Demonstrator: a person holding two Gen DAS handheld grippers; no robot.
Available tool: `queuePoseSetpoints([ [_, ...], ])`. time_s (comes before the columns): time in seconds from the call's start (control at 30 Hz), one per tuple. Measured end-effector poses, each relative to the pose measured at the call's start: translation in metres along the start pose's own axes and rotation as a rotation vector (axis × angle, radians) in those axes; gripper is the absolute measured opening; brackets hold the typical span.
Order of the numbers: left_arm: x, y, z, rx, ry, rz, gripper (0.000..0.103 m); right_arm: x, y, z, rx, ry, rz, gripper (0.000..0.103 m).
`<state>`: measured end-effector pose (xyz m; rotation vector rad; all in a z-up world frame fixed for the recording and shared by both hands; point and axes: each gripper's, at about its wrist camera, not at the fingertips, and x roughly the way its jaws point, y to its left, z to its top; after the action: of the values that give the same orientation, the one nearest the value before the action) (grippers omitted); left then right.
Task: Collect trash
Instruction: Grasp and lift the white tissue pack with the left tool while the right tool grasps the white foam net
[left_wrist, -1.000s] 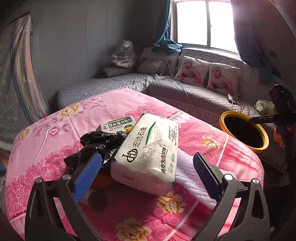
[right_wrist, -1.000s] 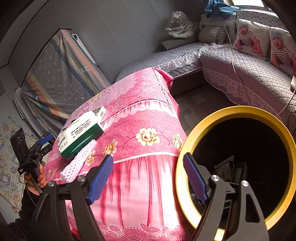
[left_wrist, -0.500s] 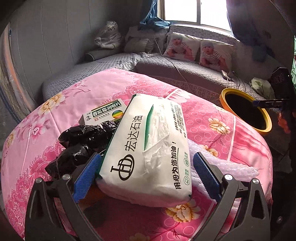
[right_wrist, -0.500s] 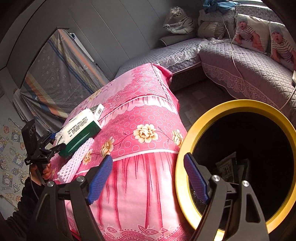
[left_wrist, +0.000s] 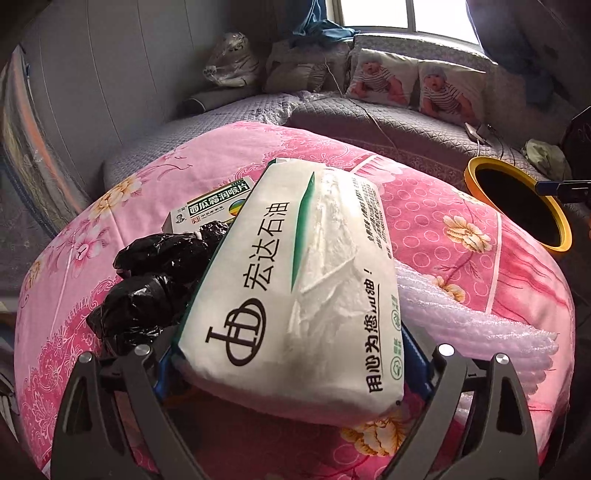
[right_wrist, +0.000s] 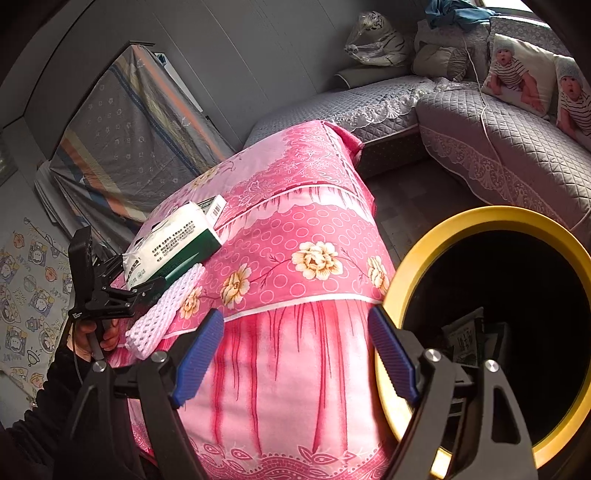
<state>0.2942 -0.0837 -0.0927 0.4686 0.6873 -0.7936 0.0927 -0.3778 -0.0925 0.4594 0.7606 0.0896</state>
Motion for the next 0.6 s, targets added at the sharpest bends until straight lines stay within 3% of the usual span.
queuePoseSetpoints([
  [0.23,-0.03,-0.007,0.001,-0.037,-0.064,0.009,0.082,0.043,0.077,-0.007,-0.187,0.161,0.159,0.081],
  [0.4,-0.054,-0.013,0.0,-0.042,-0.121,0.024,0.082,0.074,0.125,-0.02,-0.315,0.234,0.19,0.081],
  [0.6,-0.074,-0.009,-0.002,-0.103,-0.177,0.032,0.082,0.1,0.152,-0.026,-0.362,0.274,0.181,0.081],
])
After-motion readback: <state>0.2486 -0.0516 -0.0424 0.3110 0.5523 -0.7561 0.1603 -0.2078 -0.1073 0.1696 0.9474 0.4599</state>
